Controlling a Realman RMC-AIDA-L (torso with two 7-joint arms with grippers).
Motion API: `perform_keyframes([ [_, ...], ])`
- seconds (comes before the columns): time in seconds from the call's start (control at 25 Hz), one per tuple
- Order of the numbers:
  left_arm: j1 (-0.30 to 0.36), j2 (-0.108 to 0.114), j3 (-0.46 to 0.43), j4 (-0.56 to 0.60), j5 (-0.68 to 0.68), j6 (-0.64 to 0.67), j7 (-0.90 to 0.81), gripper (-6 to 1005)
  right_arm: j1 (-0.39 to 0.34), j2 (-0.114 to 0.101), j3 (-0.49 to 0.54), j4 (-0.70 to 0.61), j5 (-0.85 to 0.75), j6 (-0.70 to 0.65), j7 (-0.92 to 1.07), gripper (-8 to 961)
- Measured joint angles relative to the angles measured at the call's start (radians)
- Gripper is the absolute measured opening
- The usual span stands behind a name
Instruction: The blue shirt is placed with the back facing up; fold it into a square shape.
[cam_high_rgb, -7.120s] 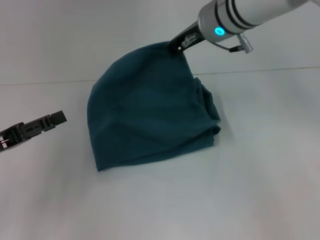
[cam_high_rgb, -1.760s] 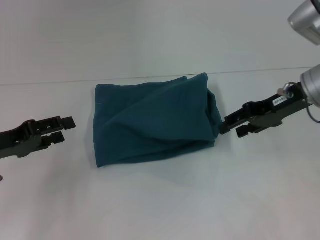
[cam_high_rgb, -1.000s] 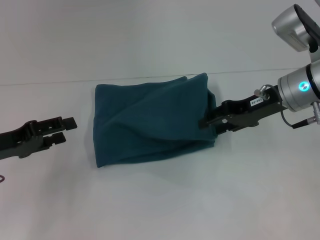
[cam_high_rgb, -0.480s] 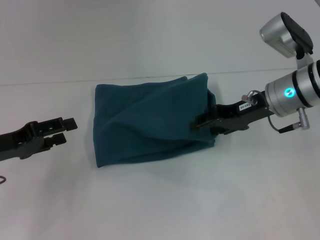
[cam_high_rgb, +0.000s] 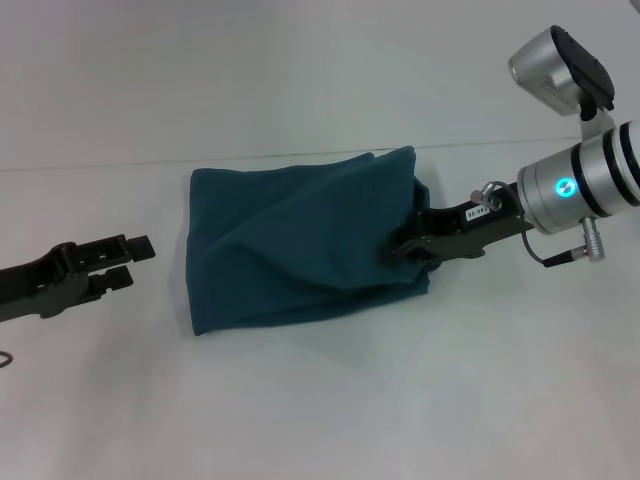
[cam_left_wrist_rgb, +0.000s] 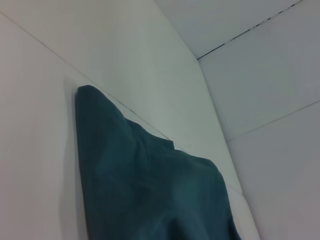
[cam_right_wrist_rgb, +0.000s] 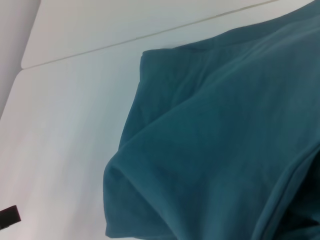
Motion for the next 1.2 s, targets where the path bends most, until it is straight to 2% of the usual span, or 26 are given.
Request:
perform_keyframes([
  [0.2, 0.0, 0.0, 0.0, 0.0, 0.0, -0.001, 0.001, 709, -0.002, -0.001, 0.004, -0.007, 0.001, -0.003, 0.006, 356],
  [0.32, 0.002, -0.002, -0.002, 0.001, -0.001, -0.001, 0.001, 708, -0.004, -0.001, 0.007, -0.007, 0.001, -0.003, 0.006, 155],
  [0.52, 0.002, -0.002, -0.003, 0.001, 0.0, -0.001, 0.0, 708, -0.005, -0.002, 0.001, -0.008, 0.001, -0.004, 0.006, 10],
  [0.8, 0.002, -0.001, -0.005, 0.001, 0.002, -0.001, -0.001, 708, -0.014, -0.02, 0.01, -0.074, 0.0, -0.045, 0.023, 9],
  [0.96, 0.003, -0.001, -0.006, 0.001, 0.002, -0.001, -0.002, 709, -0.024, -0.032, 0.01, -0.114, 0.0, -0.021, 0.037, 9],
  [1.08, 0.003, -0.001, -0.004, 0.001, -0.001, -0.001, -0.002, 709, -0.019, -0.033, -0.003, -0.088, -0.01, 0.025, 0.036, 10],
  [1.2, 0.003, -0.001, -0.004, 0.001, -0.001, -0.001, -0.002, 709, -0.008, -0.024, -0.034, -0.061, -0.032, 0.078, 0.036, 11],
])
